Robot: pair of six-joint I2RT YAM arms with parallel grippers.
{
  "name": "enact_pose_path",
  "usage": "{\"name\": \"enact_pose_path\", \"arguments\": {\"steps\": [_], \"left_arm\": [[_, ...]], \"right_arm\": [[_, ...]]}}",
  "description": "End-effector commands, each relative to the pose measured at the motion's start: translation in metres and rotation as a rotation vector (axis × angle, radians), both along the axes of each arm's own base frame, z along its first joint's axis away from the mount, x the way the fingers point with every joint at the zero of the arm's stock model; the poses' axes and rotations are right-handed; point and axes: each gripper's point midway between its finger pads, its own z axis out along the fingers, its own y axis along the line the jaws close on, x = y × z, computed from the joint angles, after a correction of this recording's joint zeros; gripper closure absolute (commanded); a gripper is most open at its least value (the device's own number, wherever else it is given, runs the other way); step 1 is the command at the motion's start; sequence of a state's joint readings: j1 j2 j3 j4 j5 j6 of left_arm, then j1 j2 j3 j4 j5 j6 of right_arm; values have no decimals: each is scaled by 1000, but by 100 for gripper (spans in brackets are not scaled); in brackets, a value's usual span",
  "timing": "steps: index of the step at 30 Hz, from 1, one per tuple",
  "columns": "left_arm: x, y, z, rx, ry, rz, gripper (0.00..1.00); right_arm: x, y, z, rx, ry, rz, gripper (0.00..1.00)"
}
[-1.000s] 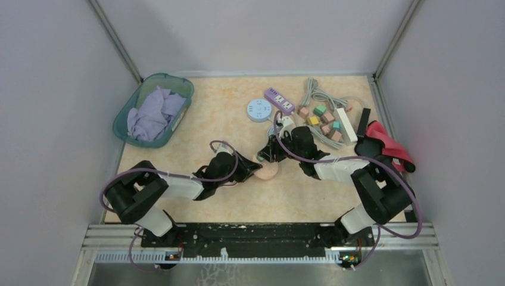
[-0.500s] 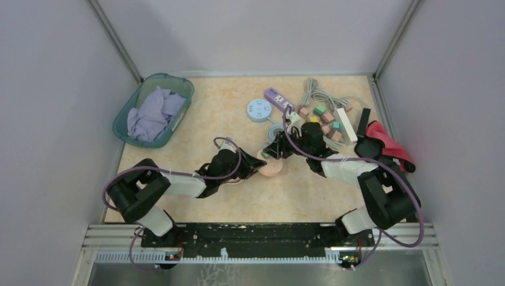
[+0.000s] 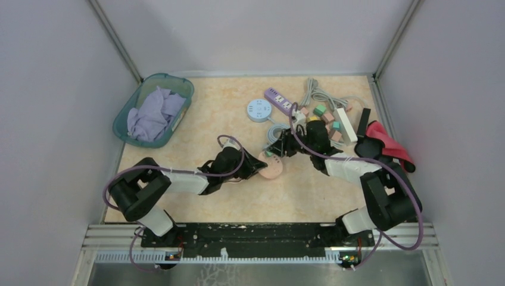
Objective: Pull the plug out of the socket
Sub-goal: Remove the plug from the socket, then place the plug at the center of the board.
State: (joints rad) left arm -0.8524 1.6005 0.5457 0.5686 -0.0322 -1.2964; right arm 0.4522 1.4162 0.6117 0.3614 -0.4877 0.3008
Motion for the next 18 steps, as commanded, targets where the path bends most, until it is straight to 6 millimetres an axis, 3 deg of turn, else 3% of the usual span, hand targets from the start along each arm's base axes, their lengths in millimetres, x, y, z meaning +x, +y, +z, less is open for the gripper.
{"name": "enact_pose_path", "arguments": {"steps": [1, 10, 14, 18], "left_arm": [[-10, 43, -58, 233, 105, 61, 100], [-8, 38, -43, 208, 48, 31, 100], [-5, 38, -28, 200, -39, -6, 100], [-5, 38, -10, 179, -159, -57, 100]], "right_arm": [[6, 16, 126, 340, -206, 140, 100], [41, -16, 127, 184, -306, -67, 100], [68, -53, 119, 137, -302, -190, 100], [104, -113, 100, 98, -237, -414, 100]]}}
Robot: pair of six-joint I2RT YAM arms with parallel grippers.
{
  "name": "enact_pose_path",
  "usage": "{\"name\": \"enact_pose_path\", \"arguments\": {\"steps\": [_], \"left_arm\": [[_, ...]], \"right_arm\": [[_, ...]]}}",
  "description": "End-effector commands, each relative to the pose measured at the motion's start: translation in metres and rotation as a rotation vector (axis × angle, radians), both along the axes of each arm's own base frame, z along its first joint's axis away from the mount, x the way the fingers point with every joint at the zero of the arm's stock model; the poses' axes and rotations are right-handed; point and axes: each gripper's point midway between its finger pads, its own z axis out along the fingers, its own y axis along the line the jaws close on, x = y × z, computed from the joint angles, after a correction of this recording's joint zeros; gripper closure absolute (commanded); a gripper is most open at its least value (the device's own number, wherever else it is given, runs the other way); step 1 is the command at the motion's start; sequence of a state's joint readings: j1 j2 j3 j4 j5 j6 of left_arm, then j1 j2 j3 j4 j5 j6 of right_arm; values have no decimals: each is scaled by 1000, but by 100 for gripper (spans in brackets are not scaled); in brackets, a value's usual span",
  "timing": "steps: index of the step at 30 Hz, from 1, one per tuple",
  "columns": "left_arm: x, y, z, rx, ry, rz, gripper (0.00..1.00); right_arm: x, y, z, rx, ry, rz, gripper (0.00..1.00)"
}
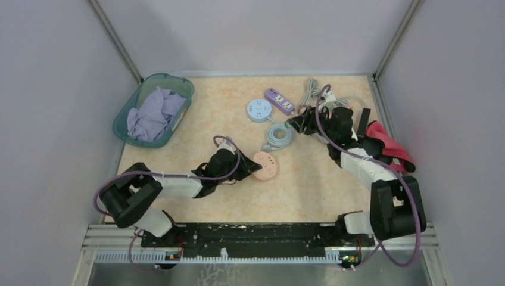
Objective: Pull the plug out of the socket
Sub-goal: Place the plug at the center of the board.
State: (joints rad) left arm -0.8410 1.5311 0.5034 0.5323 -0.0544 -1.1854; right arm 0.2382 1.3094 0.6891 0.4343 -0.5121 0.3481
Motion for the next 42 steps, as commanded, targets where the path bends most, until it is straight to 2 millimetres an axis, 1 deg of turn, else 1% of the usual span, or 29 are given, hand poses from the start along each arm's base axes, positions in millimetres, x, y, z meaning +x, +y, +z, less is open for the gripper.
{"name": "enact_pose_path", "arguments": {"steps": [1, 3, 4, 6, 9, 12, 14, 16, 17, 18, 19, 21, 23, 25, 26, 28, 29, 30, 33, 35, 36, 38, 42], "left_arm": [[-4, 22, -7, 97, -111, -51, 100], [-4, 24, 0, 76, -152, -73, 100], [-4, 25, 3, 65, -165, -79, 100], [-4, 27, 6, 43, -181, -100, 100], [-5, 30, 12, -7, -210, -140, 100], [-8, 32, 21, -68, -247, -187, 100], [-9, 35, 22, -87, -245, -210, 100], [-7, 38, 22, -86, -247, -210, 100], [-5, 41, 22, -83, -248, -205, 100], [-2, 43, 23, -80, -255, -199, 100], [1, 46, 24, -78, -259, -192, 100], [10, 53, 27, -69, -266, -173, 100], [21, 60, 30, -56, -277, -150, 100], [34, 67, 33, -40, -289, -124, 100], [43, 72, 35, -35, -296, -106, 100], [53, 75, 38, -36, -300, -102, 100], [58, 76, 40, -39, -301, -101, 100], [62, 77, 40, -39, -304, -98, 100], [74, 79, 40, -41, -307, -91, 100], [80, 80, 41, -52, -307, -88, 100], [83, 81, 41, -57, -309, -87, 100], [89, 82, 41, -72, -312, -84, 100], [100, 86, 43, -95, -325, -76, 100]], "right_arm": [[49, -68, 6, 4, 2, -272, 100], [60, -91, -5, 2, 23, -359, 100], [64, -100, -9, -11, 26, -392, 100], [72, -111, -14, -49, 22, -434, 100], [83, -118, -25, -84, 52, -467, 100], [94, -120, -34, -100, 89, -469, 99], [104, -123, -38, -114, 99, -475, 99], [116, -125, -44, -145, 109, -476, 96], [121, -127, -43, -159, 112, -475, 94], [126, -127, -57, -177, 149, -468, 92], [132, -125, -60, -189, 163, -454, 88], [135, -123, -71, -204, 198, -429, 77], [136, -122, -76, -211, 218, -415, 62], [137, -123, -76, -215, 218, -420, 52], [138, -124, -73, -217, 214, -427, 47], [139, -127, -64, -221, 191, -442, 30], [140, -129, -56, -225, 170, -451, 9], [140, -130, -48, -228, 148, -459, 2], [137, -131, -23, -226, 97, -458, 1], [127, -122, 2, -200, 52, -412, 1], [120, -116, 11, -187, 42, -377, 1], [101, -100, 31, -155, 24, -279, 1], [46, -60, 54, -97, -38, 7, 1]]}}
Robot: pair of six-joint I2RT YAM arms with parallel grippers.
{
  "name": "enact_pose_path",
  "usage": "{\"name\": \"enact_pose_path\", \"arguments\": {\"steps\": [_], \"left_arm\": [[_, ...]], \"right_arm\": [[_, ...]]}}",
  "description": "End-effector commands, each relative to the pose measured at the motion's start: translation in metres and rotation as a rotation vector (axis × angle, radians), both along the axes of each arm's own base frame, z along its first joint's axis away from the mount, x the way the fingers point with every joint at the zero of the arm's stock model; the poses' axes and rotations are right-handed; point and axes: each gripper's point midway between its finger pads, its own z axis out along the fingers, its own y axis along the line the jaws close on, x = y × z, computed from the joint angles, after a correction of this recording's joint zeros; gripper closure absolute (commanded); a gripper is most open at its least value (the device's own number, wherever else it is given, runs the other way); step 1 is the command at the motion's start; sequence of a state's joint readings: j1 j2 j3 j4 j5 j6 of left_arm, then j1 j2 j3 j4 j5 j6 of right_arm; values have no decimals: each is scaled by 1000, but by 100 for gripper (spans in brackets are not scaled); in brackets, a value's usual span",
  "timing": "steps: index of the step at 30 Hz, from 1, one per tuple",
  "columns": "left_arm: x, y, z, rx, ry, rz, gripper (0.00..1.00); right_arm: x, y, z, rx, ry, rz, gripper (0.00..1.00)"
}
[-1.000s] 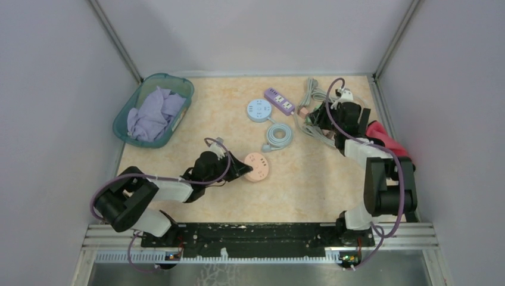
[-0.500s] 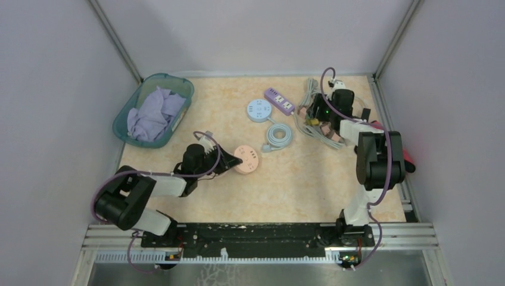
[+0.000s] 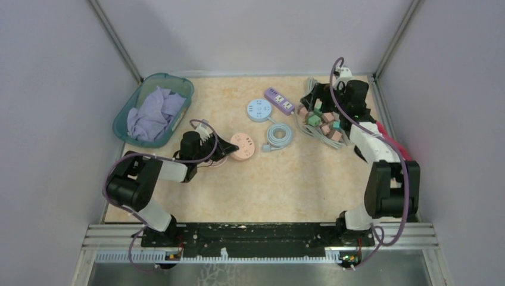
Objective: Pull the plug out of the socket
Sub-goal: Place the plug at the center of the board, then place the socket at the center of the board.
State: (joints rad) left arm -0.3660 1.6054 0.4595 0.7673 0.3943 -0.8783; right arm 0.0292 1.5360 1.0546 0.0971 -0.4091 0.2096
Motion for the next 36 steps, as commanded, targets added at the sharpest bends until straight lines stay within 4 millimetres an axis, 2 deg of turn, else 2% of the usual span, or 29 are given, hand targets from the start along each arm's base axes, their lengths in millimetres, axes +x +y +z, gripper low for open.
{"name": "enact_pose_path", "arguments": {"steps": [1, 3, 6, 10, 15, 20, 22, 24, 26, 29, 33, 36], "left_arm": [[27, -3, 37, -79, -137, -20, 100], [36, 1, 37, -85, -132, -9, 100], [53, 9, 35, -82, -131, 20, 100], [78, 25, 25, -70, -98, 80, 100], [109, 42, 9, -54, -30, 163, 99], [136, 51, -8, 10, 15, 187, 81], [143, 50, -11, 28, 31, 179, 69], [148, 51, -10, 51, 42, 174, 49], [150, 54, -5, 84, 31, 182, 35], [153, 65, 10, 157, -2, 205, 21], [147, 80, 30, 283, -49, 209, 19], [133, 89, 49, 350, -94, 200, 19]], "right_arm": [[-59, 46, 61, 75, -155, 356, 1], [-82, 55, 68, 80, -190, 458, 1], [-100, 55, 70, 28, -263, 490, 1], [-110, 48, 78, -56, -385, 468, 1], [-115, 51, 76, -41, -392, 489, 1], [-116, 52, 75, -42, -398, 491, 1], [-116, 52, 74, -41, -397, 491, 1], [-115, 51, 74, -44, -399, 489, 1], [-114, 50, 74, -45, -397, 476, 1], [-112, 48, 75, -31, -386, 449, 1], [-114, 48, 81, -1, -376, 439, 1], [-114, 48, 89, 18, -378, 431, 1]]}}
